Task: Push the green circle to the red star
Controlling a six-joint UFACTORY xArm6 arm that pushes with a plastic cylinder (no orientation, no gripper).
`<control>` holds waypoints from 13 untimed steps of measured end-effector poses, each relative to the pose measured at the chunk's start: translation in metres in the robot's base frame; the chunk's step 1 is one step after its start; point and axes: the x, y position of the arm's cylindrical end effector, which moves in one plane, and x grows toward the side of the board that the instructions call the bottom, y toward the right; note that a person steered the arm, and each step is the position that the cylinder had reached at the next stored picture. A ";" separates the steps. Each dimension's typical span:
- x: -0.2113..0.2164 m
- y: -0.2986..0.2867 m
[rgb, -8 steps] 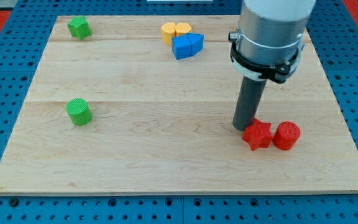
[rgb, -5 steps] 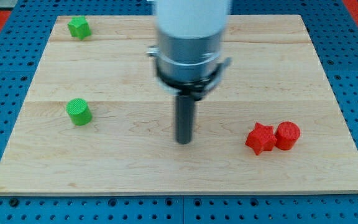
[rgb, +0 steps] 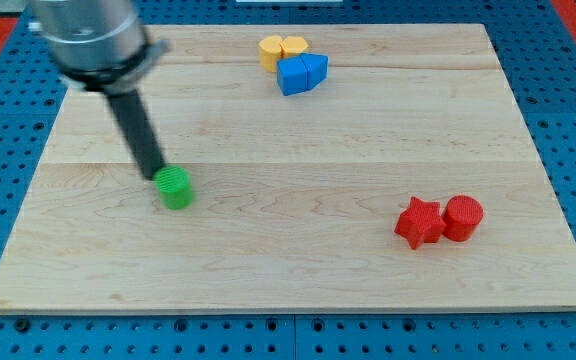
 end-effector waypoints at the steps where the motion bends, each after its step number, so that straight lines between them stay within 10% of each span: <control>1: 0.020 0.009; 3: 0.047 -0.034; 13: 0.042 0.246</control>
